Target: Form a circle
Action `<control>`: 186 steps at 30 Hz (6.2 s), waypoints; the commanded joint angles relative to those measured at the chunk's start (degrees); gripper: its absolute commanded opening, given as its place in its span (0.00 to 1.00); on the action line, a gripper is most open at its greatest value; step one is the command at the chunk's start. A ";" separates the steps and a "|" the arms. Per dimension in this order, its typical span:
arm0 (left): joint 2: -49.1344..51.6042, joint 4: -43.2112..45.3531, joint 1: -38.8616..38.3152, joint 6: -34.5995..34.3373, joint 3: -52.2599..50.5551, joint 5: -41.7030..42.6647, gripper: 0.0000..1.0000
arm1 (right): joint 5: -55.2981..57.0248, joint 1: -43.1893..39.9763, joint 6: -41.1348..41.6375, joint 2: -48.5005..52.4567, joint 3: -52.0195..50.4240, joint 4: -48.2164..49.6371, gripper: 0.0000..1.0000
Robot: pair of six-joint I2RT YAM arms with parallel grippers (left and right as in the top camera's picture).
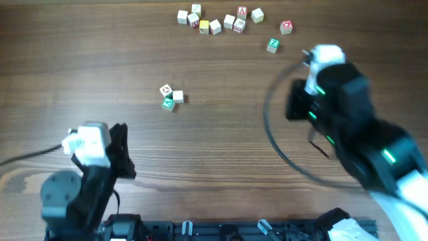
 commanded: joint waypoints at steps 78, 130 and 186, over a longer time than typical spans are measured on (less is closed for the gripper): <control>-4.50 -23.45 -0.20 -1.03 0.22 5.99 1.00 | -10.60 -33.97 14.03 -60.76 -77.20 55.89 0.99; -22.47 41.97 2.95 5.42 -46.53 -0.72 1.00 | -10.27 -34.14 14.69 -60.74 -77.20 55.60 0.99; -22.38 38.14 0.39 5.03 -46.69 -3.06 1.00 | -15.17 -31.15 -18.88 -60.74 -77.20 55.19 1.00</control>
